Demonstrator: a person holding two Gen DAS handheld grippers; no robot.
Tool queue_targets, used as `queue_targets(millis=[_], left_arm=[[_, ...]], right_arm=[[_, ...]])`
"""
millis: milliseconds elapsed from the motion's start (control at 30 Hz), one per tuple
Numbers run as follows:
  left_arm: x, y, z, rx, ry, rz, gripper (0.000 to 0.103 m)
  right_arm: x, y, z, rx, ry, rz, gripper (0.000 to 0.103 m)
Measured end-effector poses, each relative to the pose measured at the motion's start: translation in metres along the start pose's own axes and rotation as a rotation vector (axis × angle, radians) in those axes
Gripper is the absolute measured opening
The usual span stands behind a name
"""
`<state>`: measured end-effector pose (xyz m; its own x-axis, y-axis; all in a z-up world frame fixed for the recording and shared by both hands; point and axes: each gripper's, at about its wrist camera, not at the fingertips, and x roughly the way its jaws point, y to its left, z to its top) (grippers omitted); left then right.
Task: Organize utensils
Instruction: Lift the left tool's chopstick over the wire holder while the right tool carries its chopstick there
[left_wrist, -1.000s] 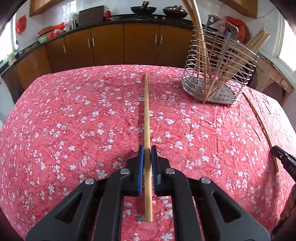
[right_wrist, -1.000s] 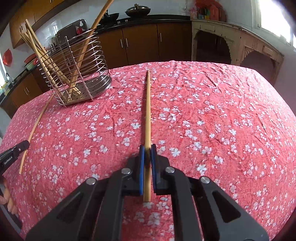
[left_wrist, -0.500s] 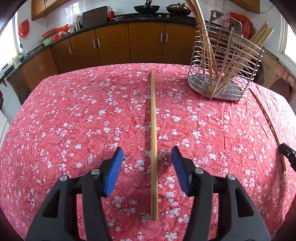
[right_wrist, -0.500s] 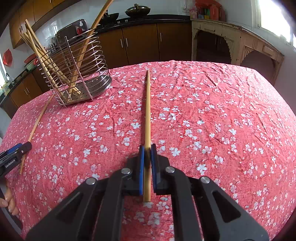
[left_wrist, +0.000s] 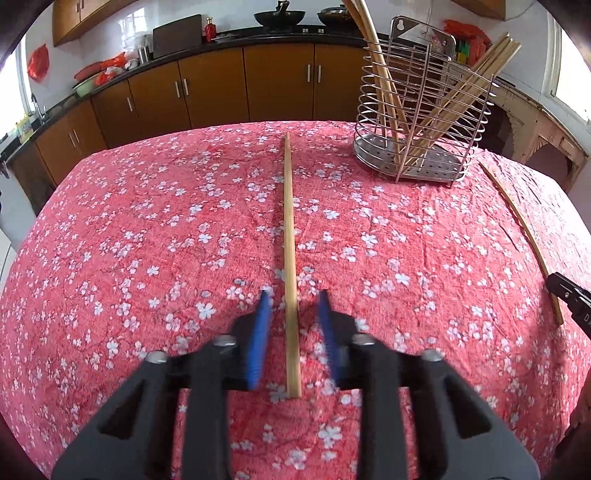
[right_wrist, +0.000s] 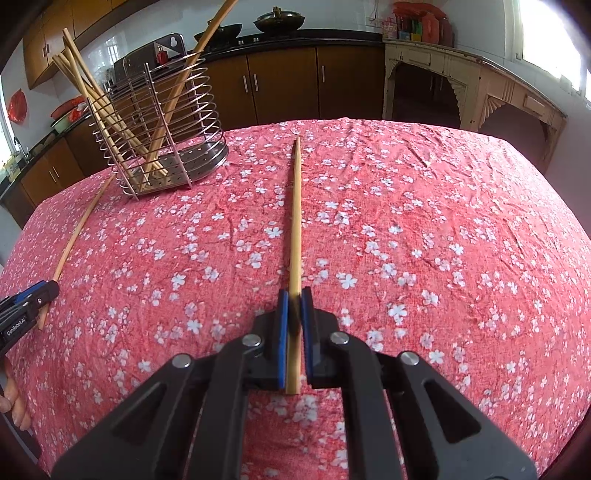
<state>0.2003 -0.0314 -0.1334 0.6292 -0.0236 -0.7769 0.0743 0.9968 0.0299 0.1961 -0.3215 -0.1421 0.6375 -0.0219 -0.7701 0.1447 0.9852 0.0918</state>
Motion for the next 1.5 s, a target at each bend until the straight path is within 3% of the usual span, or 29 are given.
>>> queue_targets(millis=[133, 367, 667, 933, 1500], left_arm=[[-0.007, 0.006, 0.000, -0.023, 0.002, -0.030, 0.007], [-0.071, 0.018, 0.014, 0.001, -0.202, -0.082, 0.007], [-0.135, 0.034, 0.051, -0.082, -0.398, -0.140, 0.007], [-0.145, 0.039, 0.072, -0.122, -0.432, -0.135, 0.007], [-0.154, 0.036, 0.088, -0.104, -0.460, -0.129, 0.007]], right_arm=[[-0.008, -0.003, -0.003, 0.011, -0.009, 0.021, 0.008], [-0.062, -0.014, 0.009, -0.016, -0.178, 0.008, 0.008], [-0.136, -0.015, 0.047, -0.028, -0.427, 0.056, 0.008], [-0.158, -0.010, 0.080, 0.000, -0.493, 0.128, 0.008], [-0.173, -0.004, 0.099, 0.003, -0.532, 0.158, 0.008]])
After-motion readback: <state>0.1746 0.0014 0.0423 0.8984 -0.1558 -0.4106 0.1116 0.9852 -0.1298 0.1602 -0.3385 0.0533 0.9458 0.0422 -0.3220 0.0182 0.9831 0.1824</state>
